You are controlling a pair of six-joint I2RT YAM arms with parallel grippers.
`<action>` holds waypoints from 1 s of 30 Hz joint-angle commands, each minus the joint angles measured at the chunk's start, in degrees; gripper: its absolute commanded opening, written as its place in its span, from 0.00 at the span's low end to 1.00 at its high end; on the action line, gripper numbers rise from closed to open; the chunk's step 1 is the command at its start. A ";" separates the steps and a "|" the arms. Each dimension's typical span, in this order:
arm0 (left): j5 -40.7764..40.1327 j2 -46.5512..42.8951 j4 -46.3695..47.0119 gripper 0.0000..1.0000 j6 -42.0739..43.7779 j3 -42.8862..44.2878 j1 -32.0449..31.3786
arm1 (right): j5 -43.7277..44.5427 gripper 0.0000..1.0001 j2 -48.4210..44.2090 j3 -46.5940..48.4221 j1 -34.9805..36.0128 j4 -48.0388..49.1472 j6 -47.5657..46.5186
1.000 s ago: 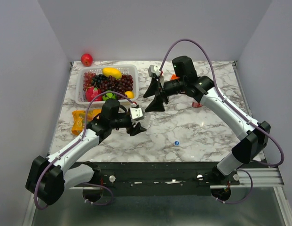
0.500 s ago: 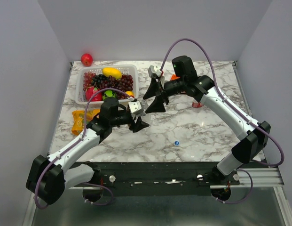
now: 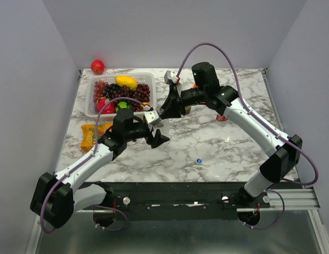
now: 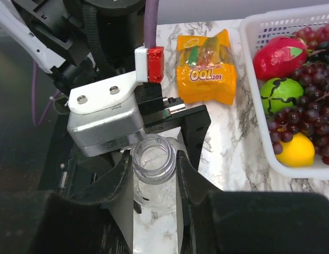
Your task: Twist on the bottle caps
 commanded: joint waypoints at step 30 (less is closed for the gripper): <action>4.52 4.81 12.51 0.65 -3.85 1.49 0.22 | -5.93 0.09 -3.43 -5.82 -7.09 17.06 23.12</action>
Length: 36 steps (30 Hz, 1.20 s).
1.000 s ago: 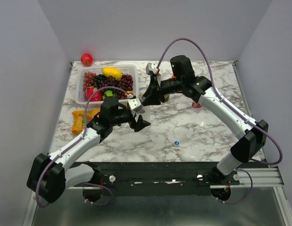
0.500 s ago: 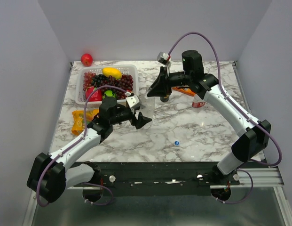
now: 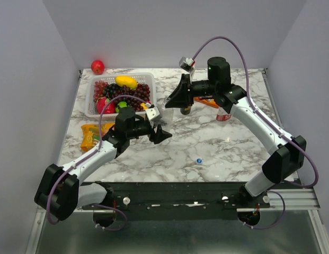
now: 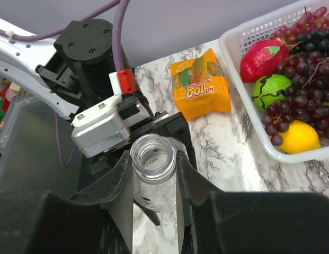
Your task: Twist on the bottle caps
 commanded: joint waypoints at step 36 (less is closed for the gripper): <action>-4.70 -9.09 -8.65 0.00 5.03 -3.57 3.86 | 26.84 0.73 -13.79 -44.83 2.43 -25.27 -83.34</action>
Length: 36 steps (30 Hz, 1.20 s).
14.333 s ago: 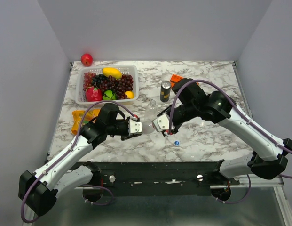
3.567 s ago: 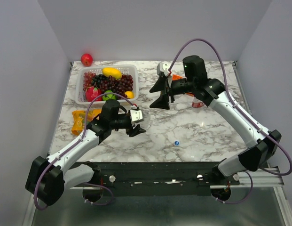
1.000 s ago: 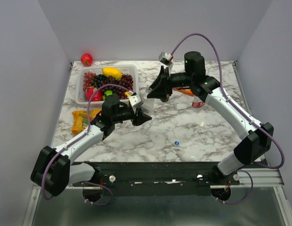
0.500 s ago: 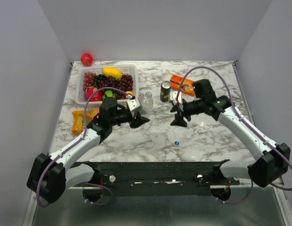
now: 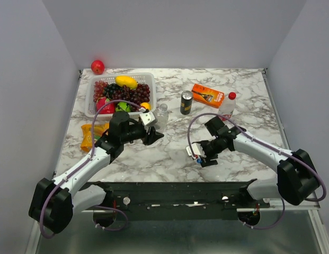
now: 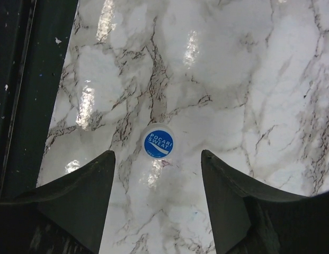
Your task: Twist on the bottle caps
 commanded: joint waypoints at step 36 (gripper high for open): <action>7.63 -1.52 10.98 0.00 2.43 -11.06 2.84 | -0.20 0.28 0.21 13.05 3.39 -6.74 5.95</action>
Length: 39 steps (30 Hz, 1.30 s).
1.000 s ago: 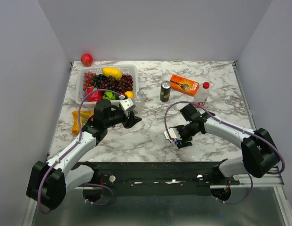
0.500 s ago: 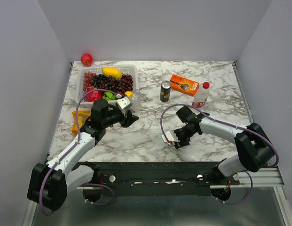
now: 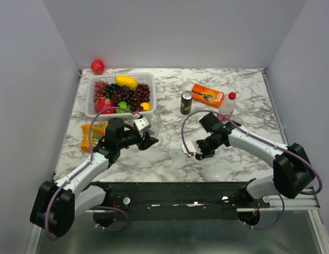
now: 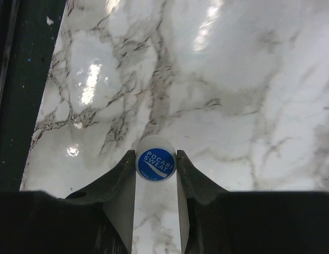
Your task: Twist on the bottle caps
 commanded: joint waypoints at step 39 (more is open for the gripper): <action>7.47 15.75 26.59 0.00 16.52 -6.21 -16.67 | -6.56 0.30 2.07 46.20 11.36 -23.26 10.92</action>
